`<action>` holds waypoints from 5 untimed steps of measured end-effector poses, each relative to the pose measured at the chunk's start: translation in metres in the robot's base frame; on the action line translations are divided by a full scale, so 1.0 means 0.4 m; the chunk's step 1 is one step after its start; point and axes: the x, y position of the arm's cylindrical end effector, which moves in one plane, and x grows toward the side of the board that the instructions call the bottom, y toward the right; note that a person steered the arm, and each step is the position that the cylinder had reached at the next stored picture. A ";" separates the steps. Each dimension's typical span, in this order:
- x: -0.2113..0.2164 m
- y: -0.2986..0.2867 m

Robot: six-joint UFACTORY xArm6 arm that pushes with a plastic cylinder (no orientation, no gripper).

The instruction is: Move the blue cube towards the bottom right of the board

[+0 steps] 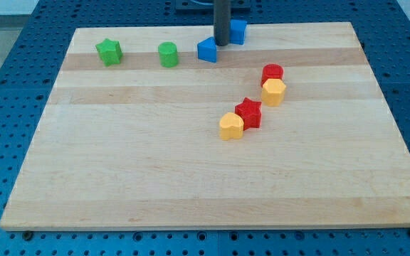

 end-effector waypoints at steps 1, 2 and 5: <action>-0.023 -0.009; -0.099 -0.057; -0.100 0.140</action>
